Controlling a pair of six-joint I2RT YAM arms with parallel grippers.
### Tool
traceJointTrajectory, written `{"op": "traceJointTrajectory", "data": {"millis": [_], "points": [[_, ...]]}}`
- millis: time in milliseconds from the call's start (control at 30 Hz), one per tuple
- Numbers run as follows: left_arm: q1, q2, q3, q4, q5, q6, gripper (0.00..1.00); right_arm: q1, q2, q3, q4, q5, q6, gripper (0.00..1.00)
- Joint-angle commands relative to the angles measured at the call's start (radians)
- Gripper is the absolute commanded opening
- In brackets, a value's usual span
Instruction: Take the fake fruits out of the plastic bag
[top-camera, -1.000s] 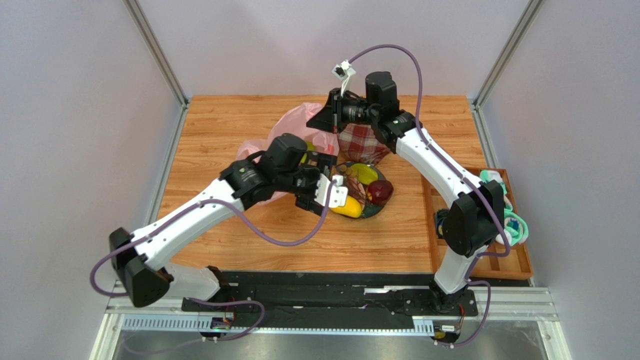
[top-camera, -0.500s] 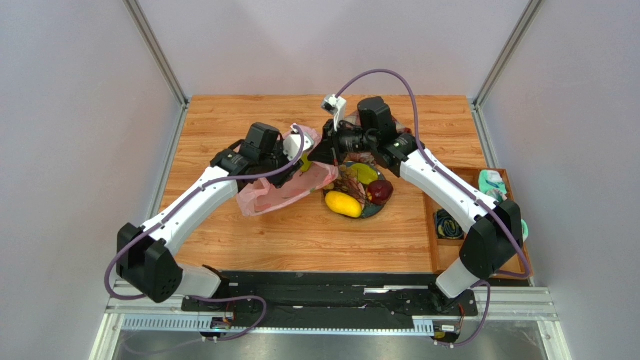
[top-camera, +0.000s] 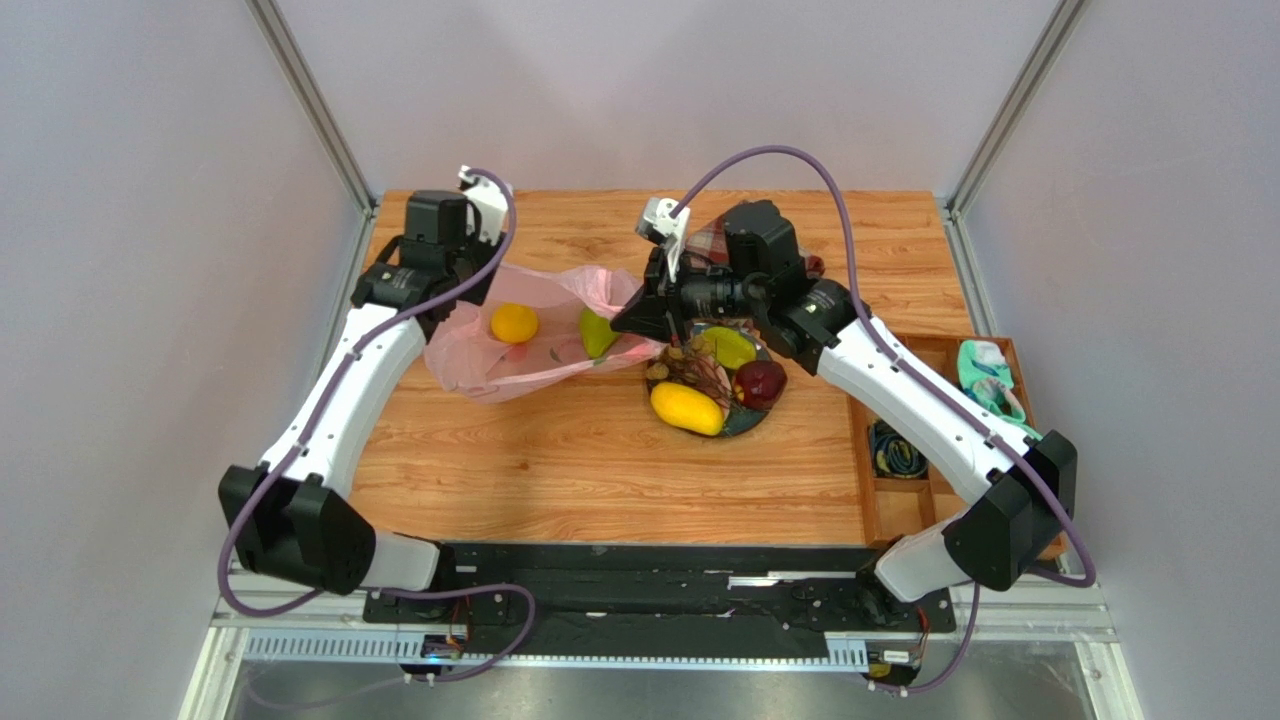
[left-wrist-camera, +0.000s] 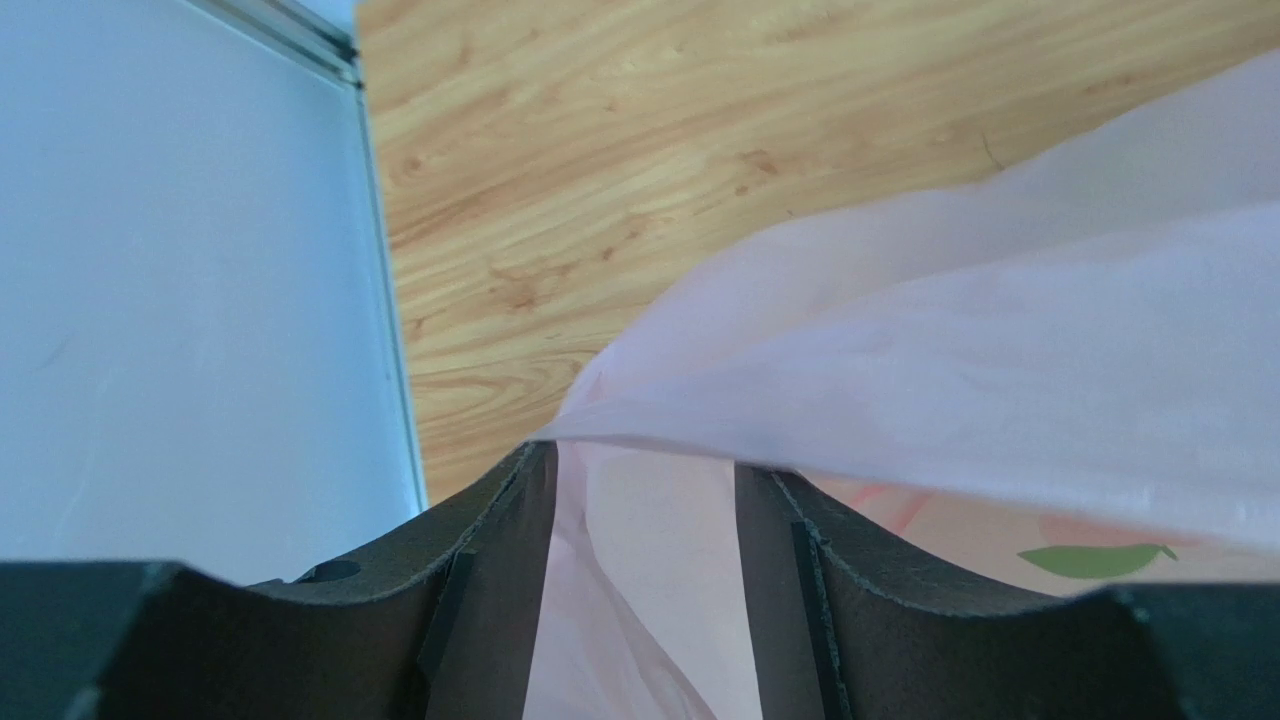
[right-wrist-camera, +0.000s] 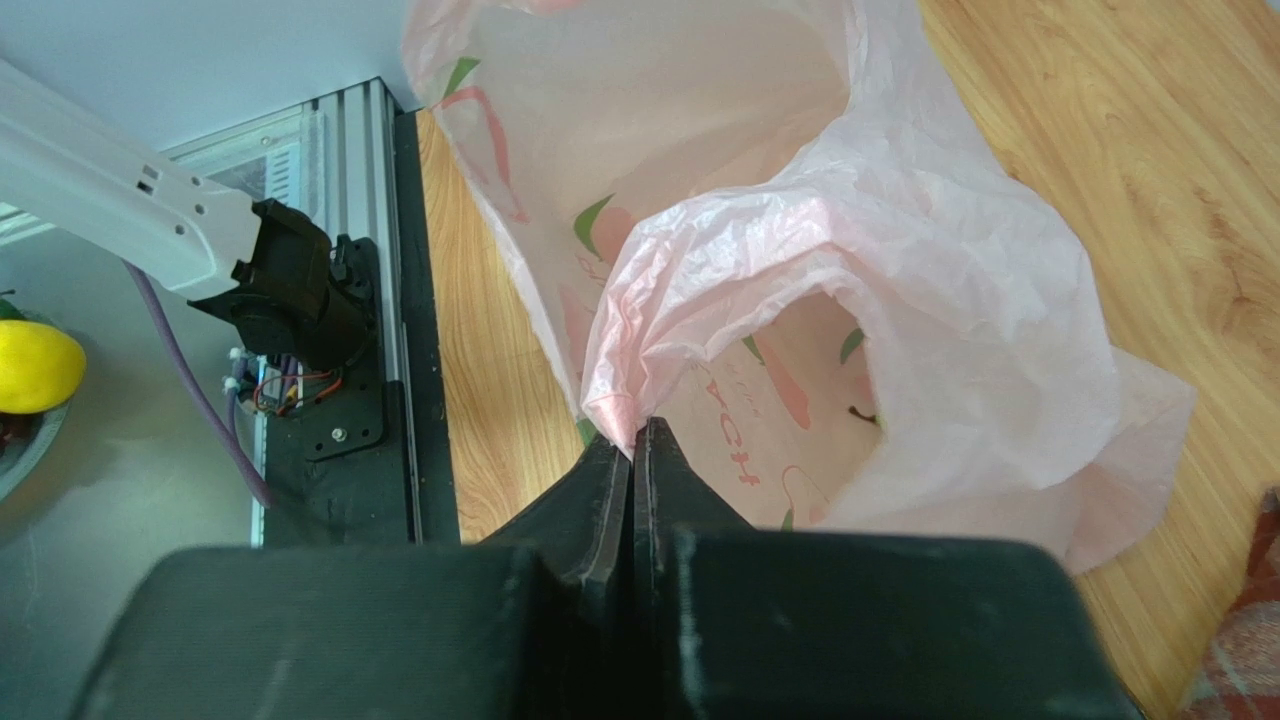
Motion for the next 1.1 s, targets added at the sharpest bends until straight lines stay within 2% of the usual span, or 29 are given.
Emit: {"op": "traceJointTrajectory", "data": {"millis": [0, 67, 100, 133, 200, 233, 300, 367, 533, 633, 800, 867, 1067], "points": [[0.009, -0.157, -0.012, -0.035, 0.064, -0.018, 0.57, -0.007, -0.055, -0.013, 0.020, 0.034, -0.024, 0.00], [0.011, -0.231, -0.052, -0.054, 0.284, 0.028, 0.61, -0.010, -0.043, -0.023, 0.036, 0.022, 0.007, 0.00], [0.009, -0.261, -0.105, -0.062, 0.551, 0.039, 0.64, -0.012, -0.034, -0.027, 0.044, 0.023, 0.022, 0.00], [-0.021, -0.305, -0.130, -0.066, 0.641, 0.059, 0.68, -0.013, -0.025, -0.030, 0.055, 0.025, 0.043, 0.00], [-0.119, -0.312, -0.170, -0.080, 0.596, 0.056, 0.69, -0.012, 0.003, -0.032, 0.085, 0.025, 0.118, 0.00], [-0.150, -0.291, -0.176, -0.094, 0.632, 0.050, 0.67, -0.012, 0.011, -0.032, 0.098, 0.028, 0.146, 0.00], [-0.161, -0.274, -0.195, -0.108, 0.681, 0.033, 0.59, -0.013, 0.029, -0.024, 0.121, 0.027, 0.194, 0.00], [-0.184, -0.265, -0.207, -0.114, 0.709, 0.083, 0.57, -0.013, 0.037, -0.015, 0.131, 0.030, 0.202, 0.00], [-0.227, -0.206, -0.213, -0.122, 0.711, 0.119, 0.47, -0.016, 0.058, 0.030, 0.141, 0.054, 0.226, 0.00], [-0.230, -0.153, -0.227, -0.115, 0.631, 0.183, 0.41, -0.021, 0.061, 0.049, 0.167, 0.057, 0.255, 0.00], [-0.232, -0.055, -0.262, -0.042, 0.444, 0.324, 0.42, -0.027, 0.081, 0.117, 0.197, 0.034, 0.281, 0.00], [-0.232, -0.019, -0.261, -0.027, 0.411, 0.356, 0.43, -0.026, 0.095, 0.140, 0.216, 0.011, 0.306, 0.00], [-0.232, 0.074, -0.253, 0.047, 0.301, 0.372, 0.50, -0.026, 0.113, 0.154, 0.268, -0.055, 0.355, 0.00]]}}
